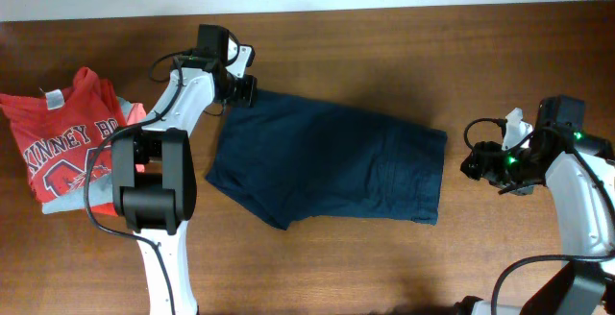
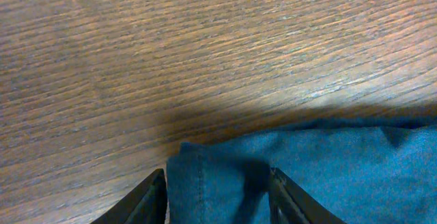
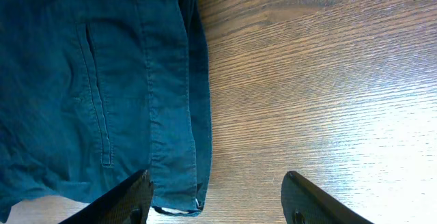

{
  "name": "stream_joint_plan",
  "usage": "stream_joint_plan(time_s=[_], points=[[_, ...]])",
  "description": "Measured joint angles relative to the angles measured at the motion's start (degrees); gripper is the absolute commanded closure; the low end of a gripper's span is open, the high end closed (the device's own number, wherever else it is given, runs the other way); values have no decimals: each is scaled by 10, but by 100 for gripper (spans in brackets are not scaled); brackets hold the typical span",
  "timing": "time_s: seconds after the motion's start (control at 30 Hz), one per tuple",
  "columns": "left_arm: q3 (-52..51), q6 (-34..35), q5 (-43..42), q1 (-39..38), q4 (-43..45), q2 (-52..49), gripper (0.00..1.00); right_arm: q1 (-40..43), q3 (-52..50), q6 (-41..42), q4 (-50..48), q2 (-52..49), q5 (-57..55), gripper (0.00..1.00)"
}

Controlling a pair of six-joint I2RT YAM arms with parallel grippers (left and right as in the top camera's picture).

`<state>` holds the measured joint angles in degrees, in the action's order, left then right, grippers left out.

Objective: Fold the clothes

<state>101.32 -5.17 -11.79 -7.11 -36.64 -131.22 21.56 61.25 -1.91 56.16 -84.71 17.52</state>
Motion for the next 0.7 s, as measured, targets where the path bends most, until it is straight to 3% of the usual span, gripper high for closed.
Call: stream_joint_plan(time_s=[0.27, 0.4, 0.57, 0.7], points=[[5, 0, -21, 0, 0, 0, 53, 0, 0, 0, 0, 0, 0, 35], [7, 0, -32, 0, -1, 0, 64, 0, 0, 0, 0, 0, 0, 35], [7, -2, -38, 0, -2, 0, 64, 0, 0, 0, 0, 0, 0, 35], [7, -2, -40, 0, -2, 0, 77, 0, 0, 0, 0, 0, 0, 34]])
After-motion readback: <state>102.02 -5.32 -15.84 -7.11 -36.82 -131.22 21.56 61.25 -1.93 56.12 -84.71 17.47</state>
